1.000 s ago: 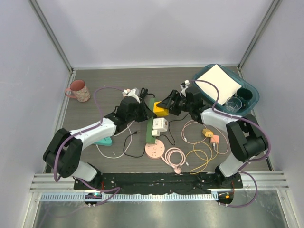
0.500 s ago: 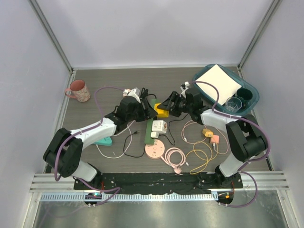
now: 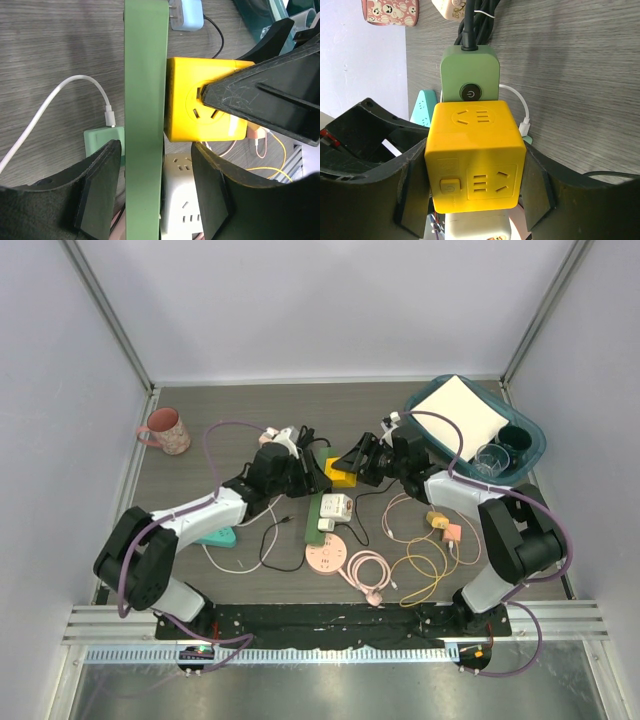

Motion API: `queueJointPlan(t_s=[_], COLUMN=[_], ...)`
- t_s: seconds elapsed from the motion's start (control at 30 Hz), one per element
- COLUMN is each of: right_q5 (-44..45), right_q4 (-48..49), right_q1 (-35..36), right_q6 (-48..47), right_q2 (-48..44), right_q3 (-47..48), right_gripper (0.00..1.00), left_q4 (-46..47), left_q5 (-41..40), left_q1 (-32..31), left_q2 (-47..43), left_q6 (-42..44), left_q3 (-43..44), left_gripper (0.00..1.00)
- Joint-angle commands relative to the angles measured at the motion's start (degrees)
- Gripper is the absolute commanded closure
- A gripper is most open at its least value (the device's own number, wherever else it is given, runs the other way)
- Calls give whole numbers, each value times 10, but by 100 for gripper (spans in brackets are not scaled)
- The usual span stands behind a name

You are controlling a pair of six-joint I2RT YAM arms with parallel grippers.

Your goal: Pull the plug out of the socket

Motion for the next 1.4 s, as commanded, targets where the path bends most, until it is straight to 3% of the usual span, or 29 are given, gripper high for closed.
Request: queueJointPlan(t_s=[0.0,0.33,0.43,0.47,0.57,0.87,1.0,1.1,1.23,1.37], right_q5=[-31,-40,-45,-46,-38,-53,-104,-116,-132,-74], right_q4=[78,86,95,96,99,105,181,105,117,22], right_q1=[3,3,4,4,4,-21,-73,-79,-72,-40], right_q6=[19,17,16,16,12,-9,37,-16,-7,-79], right_q2=[-42,-39,-35,-35,-35,-46,-50,-62,-72,-100], right_q3=[17,14,8,4,-2,-24,-40,-11,-22,-5], right_gripper=[99,99,99,99,99,99,99,99,99,99], left_q4=[2,6,7,7,4,-32,-30,-31,-26,-21], left_q5=[13,18,27,28,27,-46,-63,-64,-67,-67], left_q1=[2,2,2,2,2,2,5,10,11,11], left_q2=[21,49,58,61,68,60,50,51,60,70], left_q6=[20,19,17,17,8,11,8,3,-4,-20], left_q3=[23,29,39,42,51,50,34,34,39,43], left_gripper=[39,44,59,74,100,100,100,100,100,100])
